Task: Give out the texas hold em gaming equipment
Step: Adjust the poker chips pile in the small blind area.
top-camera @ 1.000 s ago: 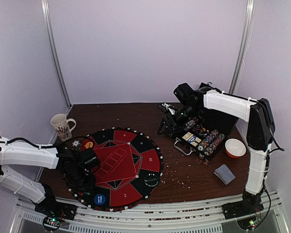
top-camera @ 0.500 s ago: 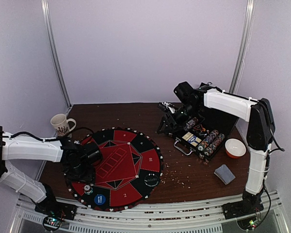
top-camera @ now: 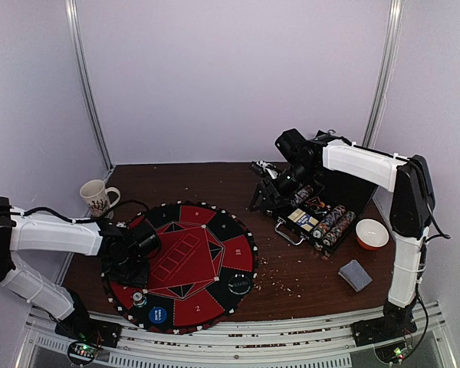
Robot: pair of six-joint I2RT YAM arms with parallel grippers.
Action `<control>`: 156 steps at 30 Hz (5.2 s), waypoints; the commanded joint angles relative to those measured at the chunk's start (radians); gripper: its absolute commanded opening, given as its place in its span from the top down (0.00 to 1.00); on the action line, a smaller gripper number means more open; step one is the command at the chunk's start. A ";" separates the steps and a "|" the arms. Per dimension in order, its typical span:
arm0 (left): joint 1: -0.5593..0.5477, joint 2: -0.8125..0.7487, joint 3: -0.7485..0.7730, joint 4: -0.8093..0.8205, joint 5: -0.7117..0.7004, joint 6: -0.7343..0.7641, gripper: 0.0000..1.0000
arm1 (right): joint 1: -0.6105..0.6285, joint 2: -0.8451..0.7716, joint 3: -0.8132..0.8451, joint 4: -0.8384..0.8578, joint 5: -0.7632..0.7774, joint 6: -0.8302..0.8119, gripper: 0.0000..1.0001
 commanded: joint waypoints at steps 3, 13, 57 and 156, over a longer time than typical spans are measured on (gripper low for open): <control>0.004 -0.026 -0.056 0.037 0.080 -0.018 0.73 | -0.004 0.006 0.024 -0.025 0.008 -0.011 0.45; -0.013 -0.085 -0.101 0.009 0.155 -0.030 0.78 | -0.005 0.002 0.028 -0.035 0.026 -0.012 0.45; -0.165 -0.082 0.052 -0.140 0.206 -0.125 0.11 | -0.012 0.004 0.019 -0.041 0.024 -0.025 0.45; 0.020 0.008 0.354 -0.034 -0.047 0.196 0.21 | -0.137 0.109 0.224 -0.148 0.575 -0.203 0.38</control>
